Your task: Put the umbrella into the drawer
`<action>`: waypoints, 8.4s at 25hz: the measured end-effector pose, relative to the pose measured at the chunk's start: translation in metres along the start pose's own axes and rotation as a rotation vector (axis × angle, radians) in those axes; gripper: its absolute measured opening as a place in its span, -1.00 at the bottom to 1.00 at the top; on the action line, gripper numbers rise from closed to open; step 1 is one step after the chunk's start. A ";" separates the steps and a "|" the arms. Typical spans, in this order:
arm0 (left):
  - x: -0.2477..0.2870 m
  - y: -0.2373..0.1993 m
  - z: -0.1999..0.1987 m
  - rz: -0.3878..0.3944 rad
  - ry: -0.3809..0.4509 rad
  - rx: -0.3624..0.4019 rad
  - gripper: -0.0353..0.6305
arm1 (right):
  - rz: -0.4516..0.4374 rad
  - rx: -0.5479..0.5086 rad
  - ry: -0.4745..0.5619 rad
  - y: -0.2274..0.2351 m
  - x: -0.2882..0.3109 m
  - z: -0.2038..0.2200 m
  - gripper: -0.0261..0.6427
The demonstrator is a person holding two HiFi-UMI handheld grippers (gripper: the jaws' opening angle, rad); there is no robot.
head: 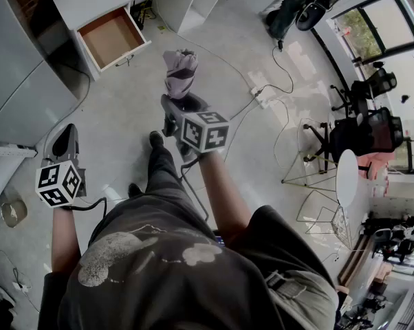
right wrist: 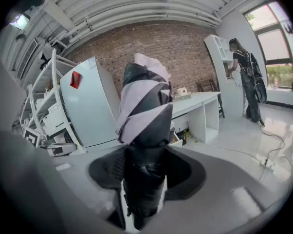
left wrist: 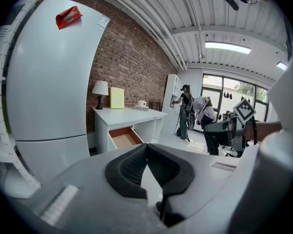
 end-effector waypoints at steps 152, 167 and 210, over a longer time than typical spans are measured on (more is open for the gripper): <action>0.363 -0.146 0.058 -0.765 0.003 -0.907 -0.87 | -0.438 -0.870 -0.854 0.093 0.706 0.030 -0.29; 0.347 -0.161 0.032 -0.714 0.011 -0.833 -0.87 | -0.419 -0.701 -0.841 0.082 0.675 0.000 0.02; 0.247 0.033 -0.132 -0.254 0.024 -0.397 -0.87 | -0.230 -0.147 -0.209 0.189 0.238 -0.192 -0.30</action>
Point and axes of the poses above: the fingertips, and each gripper's own axes: x forward along the fingers, y to its right, z out of its underside, the point moved 3 cm from there along -x, backward along the fingers, and after that the axes turned 7 degrees about -y, right-handed, at the moved point
